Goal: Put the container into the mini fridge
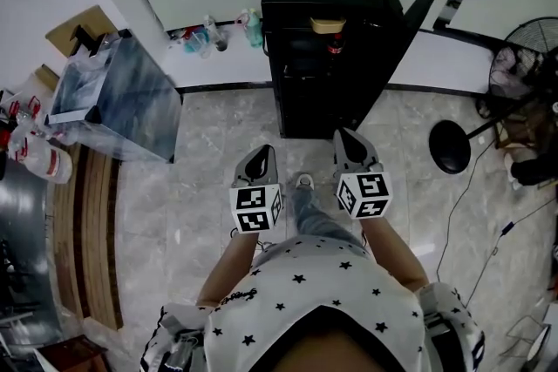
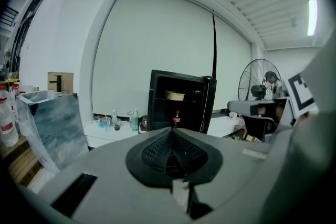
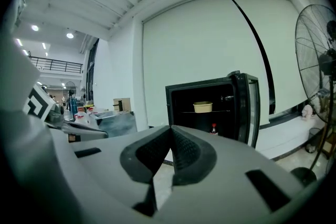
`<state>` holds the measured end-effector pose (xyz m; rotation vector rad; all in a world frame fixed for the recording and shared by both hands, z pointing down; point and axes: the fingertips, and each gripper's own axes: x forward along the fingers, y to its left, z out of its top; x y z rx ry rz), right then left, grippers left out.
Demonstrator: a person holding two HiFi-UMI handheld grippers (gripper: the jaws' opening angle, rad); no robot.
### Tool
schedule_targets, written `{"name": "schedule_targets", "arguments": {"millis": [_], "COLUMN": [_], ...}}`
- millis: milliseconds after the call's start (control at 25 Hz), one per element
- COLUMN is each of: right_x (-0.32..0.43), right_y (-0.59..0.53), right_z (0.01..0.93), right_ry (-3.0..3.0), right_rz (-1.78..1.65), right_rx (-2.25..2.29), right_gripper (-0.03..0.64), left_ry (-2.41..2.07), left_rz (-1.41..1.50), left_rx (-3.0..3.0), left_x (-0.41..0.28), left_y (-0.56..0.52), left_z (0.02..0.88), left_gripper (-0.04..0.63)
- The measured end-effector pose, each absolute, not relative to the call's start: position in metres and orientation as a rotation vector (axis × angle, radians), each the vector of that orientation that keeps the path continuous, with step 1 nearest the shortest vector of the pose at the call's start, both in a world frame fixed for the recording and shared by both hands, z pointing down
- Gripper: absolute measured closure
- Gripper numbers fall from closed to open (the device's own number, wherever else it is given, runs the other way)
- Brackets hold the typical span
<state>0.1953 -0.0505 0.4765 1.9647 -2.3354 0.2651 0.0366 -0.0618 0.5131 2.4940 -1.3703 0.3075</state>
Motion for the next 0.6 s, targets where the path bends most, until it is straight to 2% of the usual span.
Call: {"name": "schedule_targets", "arguments": {"millis": [600], "right_x": [0.192], "right_y": [-0.021], "right_z": [0.473], "right_ry": [-2.330], "right_rz": [0.257], "right_rx": [1.964], "right_gripper": [0.623], "left_ry": [-1.387], "left_rz": [0.286], "left_rx": [2.486], "left_x": [0.032], "left_y": [-0.042], "left_z": [0.510], "left_gripper": [0.581]}}
